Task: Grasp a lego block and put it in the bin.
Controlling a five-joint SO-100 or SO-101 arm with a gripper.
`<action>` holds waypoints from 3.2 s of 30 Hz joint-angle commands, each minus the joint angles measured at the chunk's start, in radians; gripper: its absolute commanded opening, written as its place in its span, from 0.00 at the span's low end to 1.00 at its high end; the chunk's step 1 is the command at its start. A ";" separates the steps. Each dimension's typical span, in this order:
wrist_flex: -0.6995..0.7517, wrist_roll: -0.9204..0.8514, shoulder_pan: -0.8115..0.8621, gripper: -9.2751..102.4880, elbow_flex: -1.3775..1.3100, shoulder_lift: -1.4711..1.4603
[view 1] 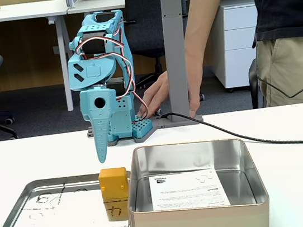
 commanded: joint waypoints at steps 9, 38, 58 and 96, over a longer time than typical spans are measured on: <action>0.718 0.097 -0.190 0.08 -2.169 -1.150; 0.819 0.066 -0.066 0.08 -1.618 -0.555; 0.480 -0.017 -0.063 0.08 -0.436 0.110; 0.084 -0.164 -0.049 0.36 0.055 0.015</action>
